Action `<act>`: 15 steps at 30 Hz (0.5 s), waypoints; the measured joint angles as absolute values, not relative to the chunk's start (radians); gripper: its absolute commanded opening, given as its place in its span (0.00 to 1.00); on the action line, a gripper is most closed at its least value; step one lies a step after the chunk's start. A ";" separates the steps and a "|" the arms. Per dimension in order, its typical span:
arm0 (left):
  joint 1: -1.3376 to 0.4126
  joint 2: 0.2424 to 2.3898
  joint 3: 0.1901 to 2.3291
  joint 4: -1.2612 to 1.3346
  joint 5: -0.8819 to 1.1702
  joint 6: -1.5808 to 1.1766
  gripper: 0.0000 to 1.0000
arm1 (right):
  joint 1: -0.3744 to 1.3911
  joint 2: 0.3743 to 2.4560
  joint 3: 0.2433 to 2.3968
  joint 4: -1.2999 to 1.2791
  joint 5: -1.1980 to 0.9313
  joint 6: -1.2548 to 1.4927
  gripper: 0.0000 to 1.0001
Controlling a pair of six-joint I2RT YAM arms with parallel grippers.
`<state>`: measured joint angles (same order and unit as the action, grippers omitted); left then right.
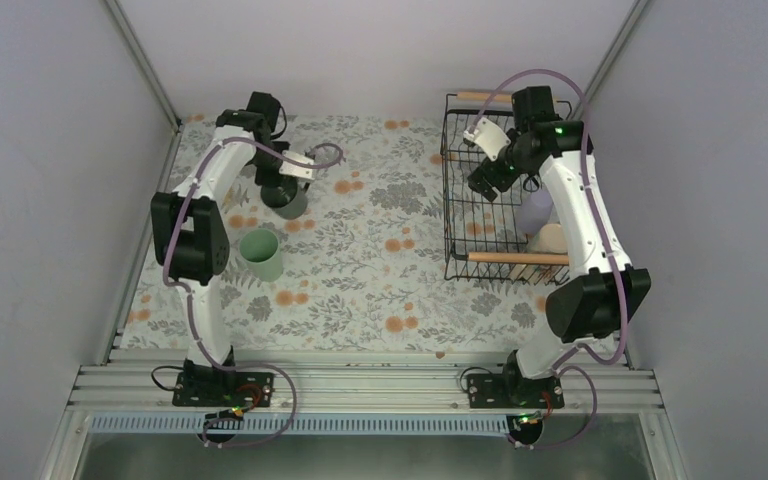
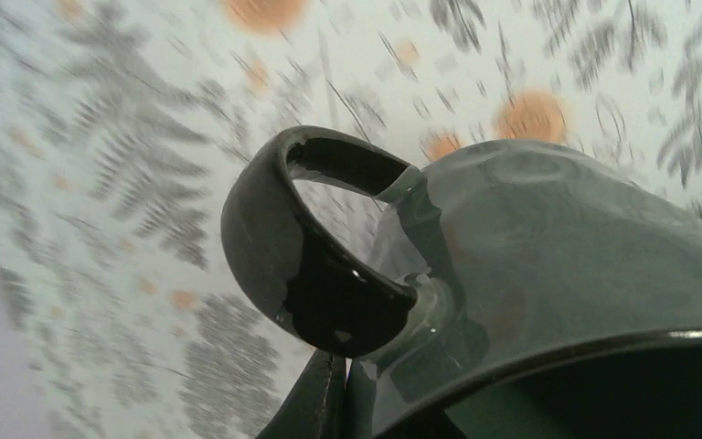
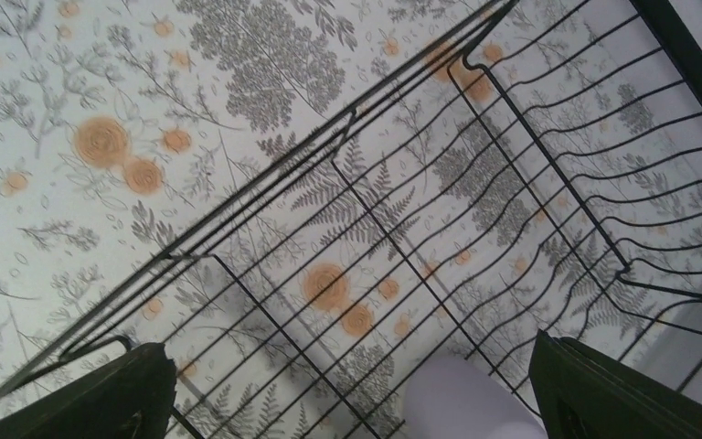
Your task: Unload the cups from the dish rack
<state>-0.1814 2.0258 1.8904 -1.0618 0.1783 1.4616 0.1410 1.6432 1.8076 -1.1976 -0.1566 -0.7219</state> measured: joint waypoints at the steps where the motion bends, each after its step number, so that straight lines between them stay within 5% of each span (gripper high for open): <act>1: -0.173 2.043 1.890 -1.084 0.153 1.474 0.02 | 0.140 1.640 1.801 -1.198 -0.144 -0.727 1.00; 15: -0.141 2.152 1.979 -1.139 -0.048 1.501 0.02 | 0.076 1.629 1.800 -1.208 -0.076 -0.793 1.00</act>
